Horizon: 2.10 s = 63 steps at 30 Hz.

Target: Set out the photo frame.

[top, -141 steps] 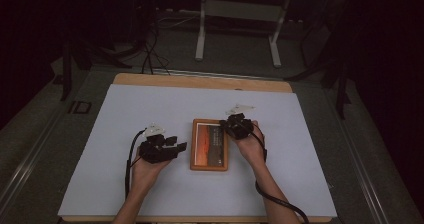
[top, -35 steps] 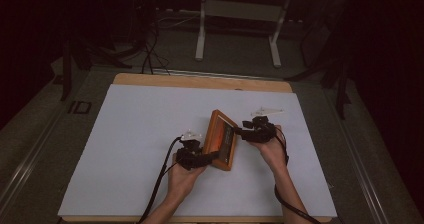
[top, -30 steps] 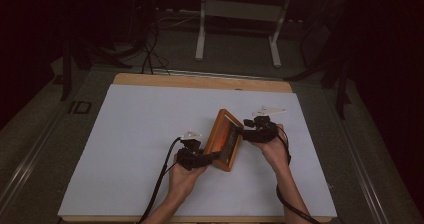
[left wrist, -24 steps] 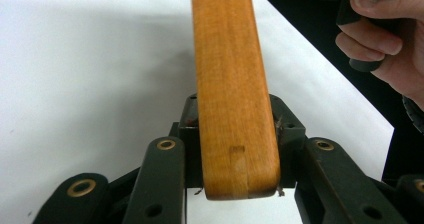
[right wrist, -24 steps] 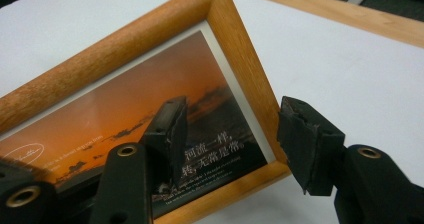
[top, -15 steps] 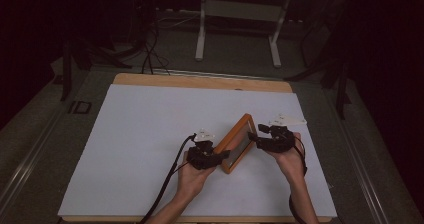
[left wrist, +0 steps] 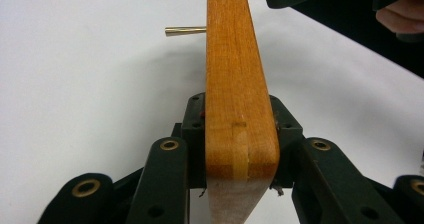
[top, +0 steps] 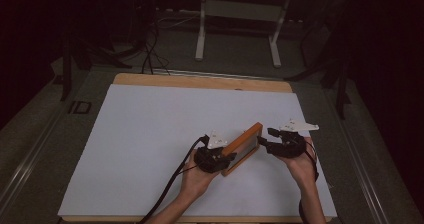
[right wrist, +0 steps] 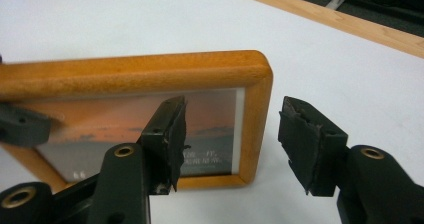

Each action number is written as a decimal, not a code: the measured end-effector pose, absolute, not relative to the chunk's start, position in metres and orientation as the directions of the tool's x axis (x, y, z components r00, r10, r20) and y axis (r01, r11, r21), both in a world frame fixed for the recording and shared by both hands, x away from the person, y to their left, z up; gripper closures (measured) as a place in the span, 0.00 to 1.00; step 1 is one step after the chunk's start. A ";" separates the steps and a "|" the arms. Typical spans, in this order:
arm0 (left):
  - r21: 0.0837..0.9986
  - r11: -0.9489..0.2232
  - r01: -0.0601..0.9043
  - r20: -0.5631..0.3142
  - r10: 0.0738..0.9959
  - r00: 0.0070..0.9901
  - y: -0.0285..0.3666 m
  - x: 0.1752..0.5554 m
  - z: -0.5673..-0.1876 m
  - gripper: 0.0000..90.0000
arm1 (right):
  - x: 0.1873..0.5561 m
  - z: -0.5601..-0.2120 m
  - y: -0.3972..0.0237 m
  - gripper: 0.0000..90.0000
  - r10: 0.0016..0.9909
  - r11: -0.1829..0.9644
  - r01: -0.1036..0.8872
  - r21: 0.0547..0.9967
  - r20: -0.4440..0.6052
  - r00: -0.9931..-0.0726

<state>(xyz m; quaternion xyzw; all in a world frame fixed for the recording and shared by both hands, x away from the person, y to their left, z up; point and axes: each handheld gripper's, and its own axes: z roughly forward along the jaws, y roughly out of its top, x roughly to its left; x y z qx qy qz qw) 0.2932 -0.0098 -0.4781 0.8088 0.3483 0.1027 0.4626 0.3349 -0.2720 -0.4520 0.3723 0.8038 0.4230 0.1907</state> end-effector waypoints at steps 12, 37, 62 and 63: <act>0.819 -0.388 0.423 -0.115 0.611 0.783 -0.007 0.304 -0.472 0.77 | 0.334 -0.456 -0.280 0.48 0.750 0.383 0.443 0.811 0.007 -0.661; 0.837 -0.401 0.373 -0.136 0.509 0.850 0.006 0.338 -0.458 0.77 | 0.332 -0.455 -0.273 0.50 0.739 0.446 0.416 0.792 -0.064 -0.670; 0.819 -0.497 0.287 -0.056 0.428 0.902 0.076 0.333 -0.403 0.77 | 0.333 -0.460 -0.260 0.49 0.709 0.468 0.406 0.785 -0.060 -0.702; 0.819 -0.506 0.269 -0.038 0.421 0.906 0.080 0.331 -0.397 0.77 | 0.333 -0.460 -0.259 0.49 0.710 0.468 0.405 0.785 -0.061 -0.702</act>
